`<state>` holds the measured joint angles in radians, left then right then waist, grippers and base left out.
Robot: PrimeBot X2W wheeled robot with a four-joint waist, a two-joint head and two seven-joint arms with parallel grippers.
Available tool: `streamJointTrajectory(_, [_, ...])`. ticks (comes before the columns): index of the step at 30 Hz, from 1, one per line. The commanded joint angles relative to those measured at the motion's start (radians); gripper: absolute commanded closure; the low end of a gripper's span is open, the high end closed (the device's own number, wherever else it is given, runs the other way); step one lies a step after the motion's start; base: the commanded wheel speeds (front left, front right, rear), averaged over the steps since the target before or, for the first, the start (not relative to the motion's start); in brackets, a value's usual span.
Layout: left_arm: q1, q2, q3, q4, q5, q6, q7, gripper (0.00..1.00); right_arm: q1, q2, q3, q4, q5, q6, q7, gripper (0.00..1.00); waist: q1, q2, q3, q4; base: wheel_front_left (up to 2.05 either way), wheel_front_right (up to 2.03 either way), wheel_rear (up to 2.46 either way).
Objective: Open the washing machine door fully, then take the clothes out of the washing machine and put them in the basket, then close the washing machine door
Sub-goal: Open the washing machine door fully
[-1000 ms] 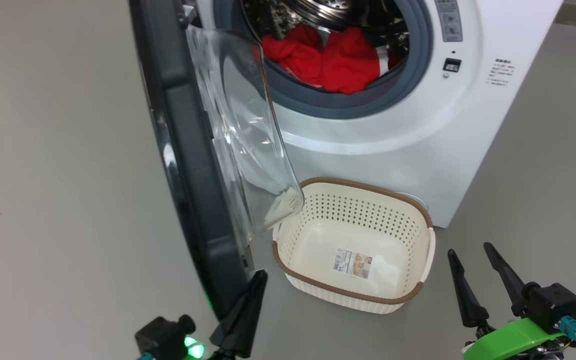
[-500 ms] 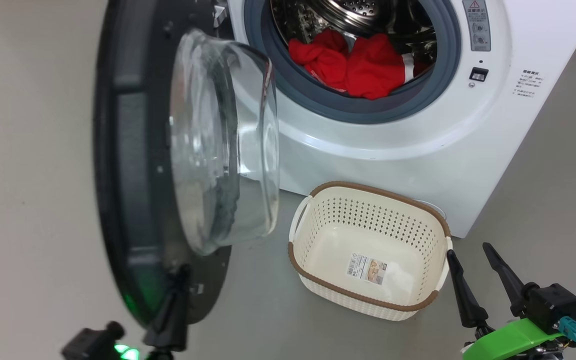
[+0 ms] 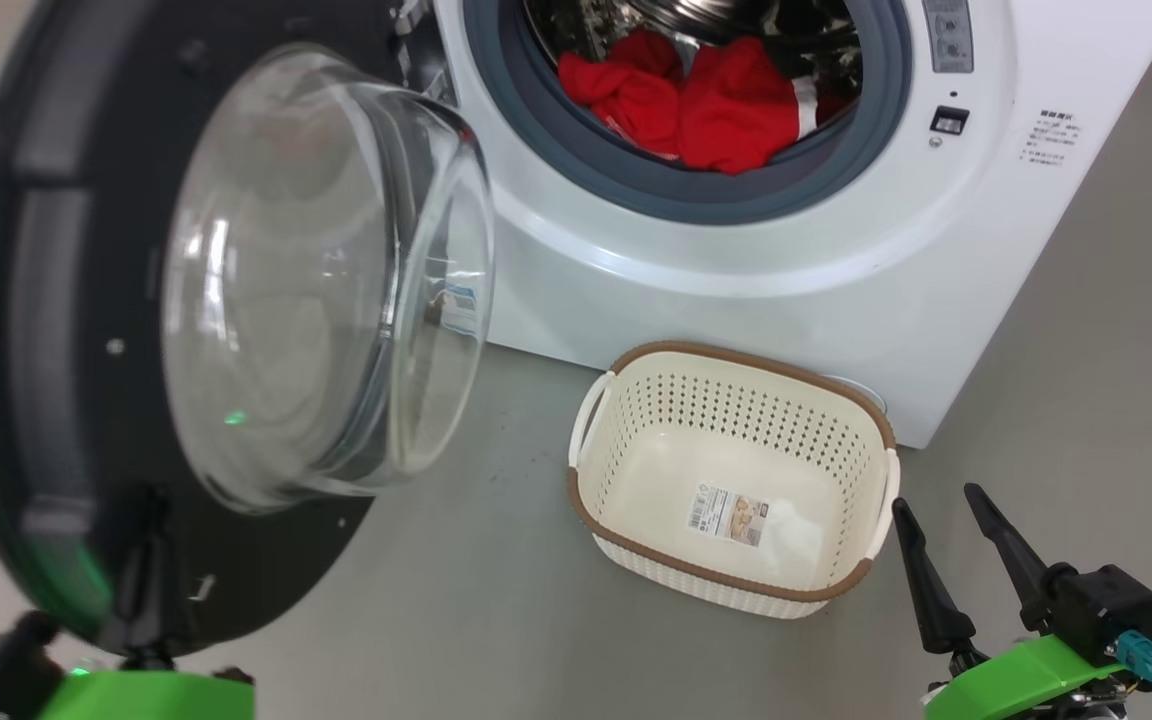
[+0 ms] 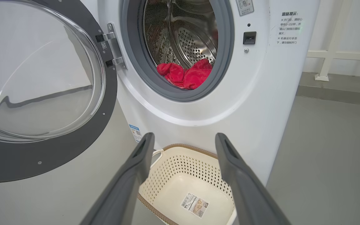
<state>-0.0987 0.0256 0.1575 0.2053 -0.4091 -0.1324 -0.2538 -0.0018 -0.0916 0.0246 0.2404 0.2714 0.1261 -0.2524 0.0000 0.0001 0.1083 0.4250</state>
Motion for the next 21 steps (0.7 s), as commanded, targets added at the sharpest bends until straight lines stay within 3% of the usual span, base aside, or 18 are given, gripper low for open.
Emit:
streamJointTrajectory(1, [-0.052, 0.026, 0.076, -0.012, 0.022, 0.003, -0.008, 1.0, -0.038, -0.014, 0.025, -0.028, -0.007, 0.005, -0.009, 0.0, 0.0, -0.0001, 0.013, -0.009, 0.0, 0.0, 0.0])
streamJointTrajectory(15, [-0.184, 0.08, 0.276, 0.099, 0.078, 0.002, -0.008, 1.0, -0.066, -0.028, 0.024, -0.031, -0.015, 0.005, -0.009, 0.0, 0.0, -0.0001, 0.065, -0.031, 0.0, 0.0, 0.0])
streamJointTrajectory(21, [-0.236, 0.109, 0.318, 0.16, 0.098, 0.002, -0.008, 1.0, -0.075, -0.035, 0.024, -0.031, -0.017, 0.005, -0.009, 0.0, 0.0, -0.0001, 0.079, -0.034, 0.0, 0.0, 0.0])
